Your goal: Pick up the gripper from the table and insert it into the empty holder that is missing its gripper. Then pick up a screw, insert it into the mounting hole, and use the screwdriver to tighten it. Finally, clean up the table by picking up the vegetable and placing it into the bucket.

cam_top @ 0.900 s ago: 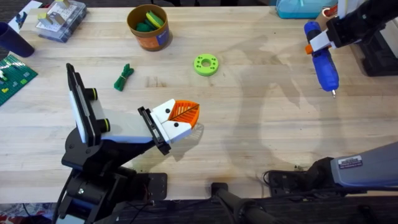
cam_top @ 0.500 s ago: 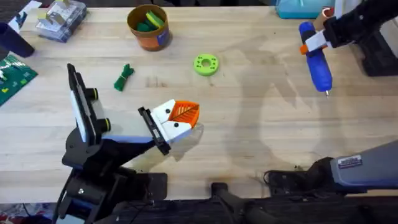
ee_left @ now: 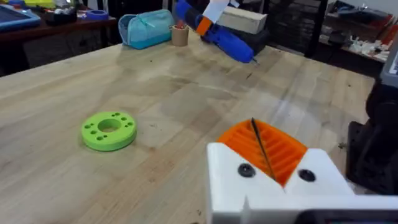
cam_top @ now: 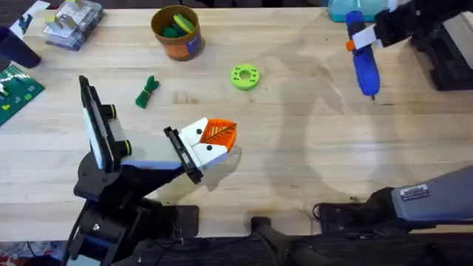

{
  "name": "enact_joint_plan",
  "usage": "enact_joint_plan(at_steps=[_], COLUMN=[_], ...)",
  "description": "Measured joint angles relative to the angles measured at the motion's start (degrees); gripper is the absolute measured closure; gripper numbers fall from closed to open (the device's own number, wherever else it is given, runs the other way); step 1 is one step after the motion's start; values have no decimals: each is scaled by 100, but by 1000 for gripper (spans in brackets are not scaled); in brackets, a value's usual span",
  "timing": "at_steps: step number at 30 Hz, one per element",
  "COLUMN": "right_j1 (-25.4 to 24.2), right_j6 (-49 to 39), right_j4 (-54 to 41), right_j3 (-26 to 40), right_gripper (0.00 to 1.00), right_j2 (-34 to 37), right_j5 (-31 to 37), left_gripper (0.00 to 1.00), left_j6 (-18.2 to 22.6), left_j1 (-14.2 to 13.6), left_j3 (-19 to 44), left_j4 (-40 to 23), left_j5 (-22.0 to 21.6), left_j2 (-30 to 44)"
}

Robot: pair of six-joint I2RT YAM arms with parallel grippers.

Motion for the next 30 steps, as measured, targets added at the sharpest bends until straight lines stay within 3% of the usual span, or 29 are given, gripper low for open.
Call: enact_joint_plan(at_steps=[6, 13, 22, 26, 30], right_j1=[170, 175, 175, 175, 175], right_j6=[-120, -93, -27, -17, 38], right_j4=[105, -17, -1172, -1163, -829], right_j3=[-26, -59, -67, -111, -597], right_gripper=[938, 937, 937, 937, 938], right_j2=[-187, -1585, -2962, -3541, -4400], right_j5=[-58, -75, -119, -123, -254], left_gripper=[990, 990, 990, 990, 990], left_j6=[0, 0, 0, 0, -2], left_j1=[0, 0, 0, 0, 0], left_j3=[0, 0, 0, 0, 0], left_j4=[0, 0, 2, 2, 2], left_j5=[-15, -22, -35, -35, -37], left_j2=[-2, 0, 0, 0, 0])
